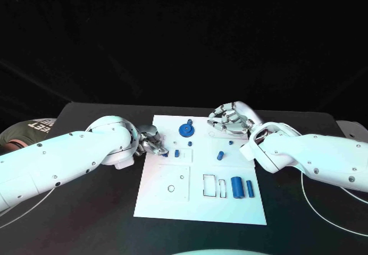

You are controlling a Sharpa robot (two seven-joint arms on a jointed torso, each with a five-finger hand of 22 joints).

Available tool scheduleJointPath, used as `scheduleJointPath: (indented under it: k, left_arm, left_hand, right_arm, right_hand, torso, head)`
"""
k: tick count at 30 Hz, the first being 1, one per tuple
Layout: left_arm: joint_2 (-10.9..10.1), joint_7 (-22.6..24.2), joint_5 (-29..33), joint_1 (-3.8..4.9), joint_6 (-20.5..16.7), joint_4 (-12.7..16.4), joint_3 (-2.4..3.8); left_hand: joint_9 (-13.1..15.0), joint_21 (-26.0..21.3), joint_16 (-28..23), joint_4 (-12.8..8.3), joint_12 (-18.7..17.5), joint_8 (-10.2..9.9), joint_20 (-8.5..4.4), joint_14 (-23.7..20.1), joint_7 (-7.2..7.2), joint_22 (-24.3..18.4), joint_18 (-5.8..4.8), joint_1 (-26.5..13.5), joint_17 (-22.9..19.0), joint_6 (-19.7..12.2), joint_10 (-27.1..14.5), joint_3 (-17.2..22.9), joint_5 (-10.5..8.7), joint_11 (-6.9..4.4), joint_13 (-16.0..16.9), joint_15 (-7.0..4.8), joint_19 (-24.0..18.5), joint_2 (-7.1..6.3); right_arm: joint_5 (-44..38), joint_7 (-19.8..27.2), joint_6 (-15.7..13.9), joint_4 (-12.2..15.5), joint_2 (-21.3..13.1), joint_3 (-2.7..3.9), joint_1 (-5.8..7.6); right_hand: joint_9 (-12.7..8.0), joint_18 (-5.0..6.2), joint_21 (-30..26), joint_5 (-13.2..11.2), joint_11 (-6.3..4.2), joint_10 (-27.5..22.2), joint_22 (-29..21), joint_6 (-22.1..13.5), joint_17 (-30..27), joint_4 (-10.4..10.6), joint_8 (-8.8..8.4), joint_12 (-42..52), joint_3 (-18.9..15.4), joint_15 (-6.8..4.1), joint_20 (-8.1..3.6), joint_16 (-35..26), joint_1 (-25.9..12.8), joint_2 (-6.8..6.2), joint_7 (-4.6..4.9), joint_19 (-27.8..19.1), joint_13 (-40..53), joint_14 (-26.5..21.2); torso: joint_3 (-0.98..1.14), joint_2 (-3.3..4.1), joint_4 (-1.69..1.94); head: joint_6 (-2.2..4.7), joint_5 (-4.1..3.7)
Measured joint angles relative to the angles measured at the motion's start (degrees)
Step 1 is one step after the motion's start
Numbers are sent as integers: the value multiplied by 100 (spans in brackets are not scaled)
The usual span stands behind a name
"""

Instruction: Assemble the parts on the task board

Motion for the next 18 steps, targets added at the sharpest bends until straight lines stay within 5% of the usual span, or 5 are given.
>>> scheduleJointPath:
  k: [18]
  left_arm:
    - [69,-23,-201,2,0,43,0]
  left_hand:
    - [10,27,23,0,66,28,1,-21,8,54,0,-15,-1,29,51,0,28,-9,115,-21,41,-15]
  right_arm:
    - [1,3,0,5,-9,0,-1]
  right_hand:
    - [-5,1,0,0,0,0,4,0,6,0,0,0,0,0,-22,0,-24,23,0,22,0,0]
  torso:
    - [3,11,30]
  head:
    - [5,-35]
